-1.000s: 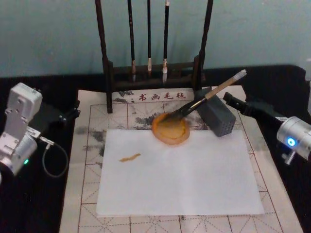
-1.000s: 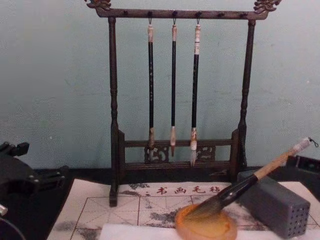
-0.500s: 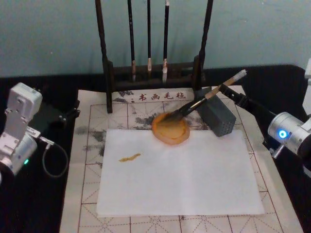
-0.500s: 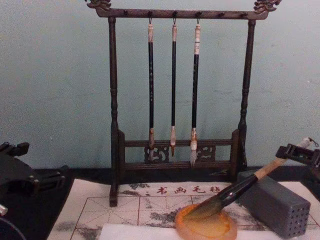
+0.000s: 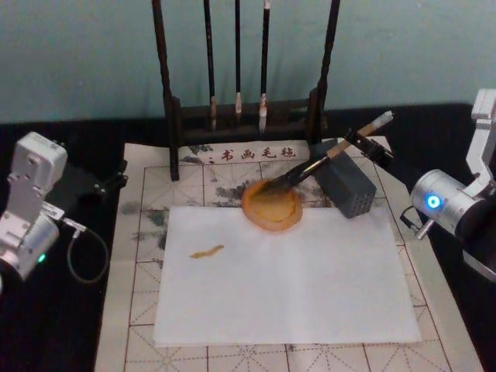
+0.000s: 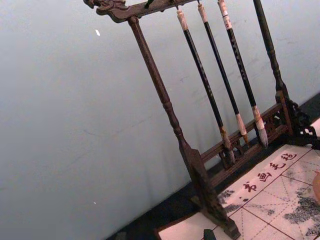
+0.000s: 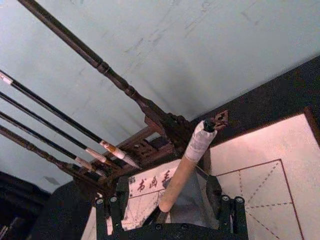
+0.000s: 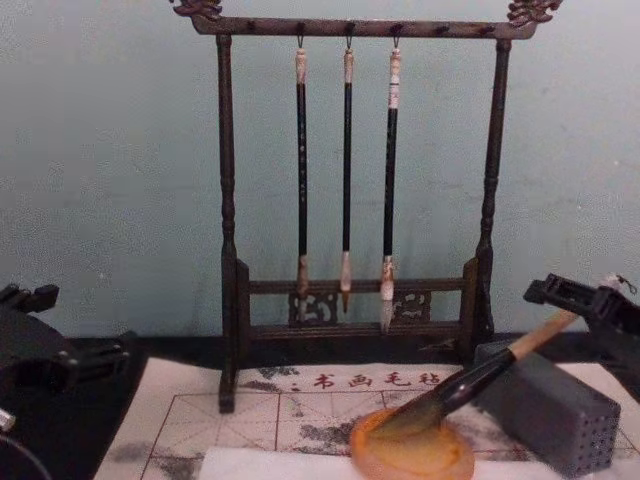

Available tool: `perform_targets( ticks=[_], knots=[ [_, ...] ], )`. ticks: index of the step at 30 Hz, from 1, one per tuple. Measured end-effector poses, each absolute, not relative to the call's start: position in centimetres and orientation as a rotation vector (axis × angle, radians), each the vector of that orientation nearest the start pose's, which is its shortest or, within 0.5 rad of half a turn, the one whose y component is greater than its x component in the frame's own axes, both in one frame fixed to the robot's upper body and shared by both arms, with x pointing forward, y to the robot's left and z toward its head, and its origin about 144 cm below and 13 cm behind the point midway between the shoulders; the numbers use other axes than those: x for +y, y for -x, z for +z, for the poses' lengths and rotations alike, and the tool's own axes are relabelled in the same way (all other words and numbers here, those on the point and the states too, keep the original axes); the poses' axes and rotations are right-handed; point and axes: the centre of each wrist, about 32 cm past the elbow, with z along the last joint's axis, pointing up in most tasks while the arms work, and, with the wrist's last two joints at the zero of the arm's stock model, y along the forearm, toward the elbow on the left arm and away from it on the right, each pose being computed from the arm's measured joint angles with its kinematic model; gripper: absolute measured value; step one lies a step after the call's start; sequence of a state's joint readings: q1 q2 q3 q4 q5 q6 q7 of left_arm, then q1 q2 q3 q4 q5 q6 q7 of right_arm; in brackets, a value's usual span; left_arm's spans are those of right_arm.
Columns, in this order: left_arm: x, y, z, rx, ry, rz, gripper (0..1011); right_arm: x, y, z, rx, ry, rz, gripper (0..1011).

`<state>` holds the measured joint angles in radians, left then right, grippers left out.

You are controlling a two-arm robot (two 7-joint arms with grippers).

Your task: Pick up the brush from the inkstone, write on the paper, then place the brush back to its original position.

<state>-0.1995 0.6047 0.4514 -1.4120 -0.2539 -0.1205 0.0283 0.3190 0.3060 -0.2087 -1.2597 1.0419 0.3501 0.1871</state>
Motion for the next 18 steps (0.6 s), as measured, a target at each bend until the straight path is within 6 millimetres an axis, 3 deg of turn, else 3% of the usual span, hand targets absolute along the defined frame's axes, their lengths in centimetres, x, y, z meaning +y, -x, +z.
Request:
perform_targets(
  ticks=[18],
  knots=[
    [30.97, -48.86, 113.98, -0.285, -0.304, 1.248, 1001, -27.73, -55.29, 115.65, 0.840, -0.312, -1.126, 1000]
  ],
)
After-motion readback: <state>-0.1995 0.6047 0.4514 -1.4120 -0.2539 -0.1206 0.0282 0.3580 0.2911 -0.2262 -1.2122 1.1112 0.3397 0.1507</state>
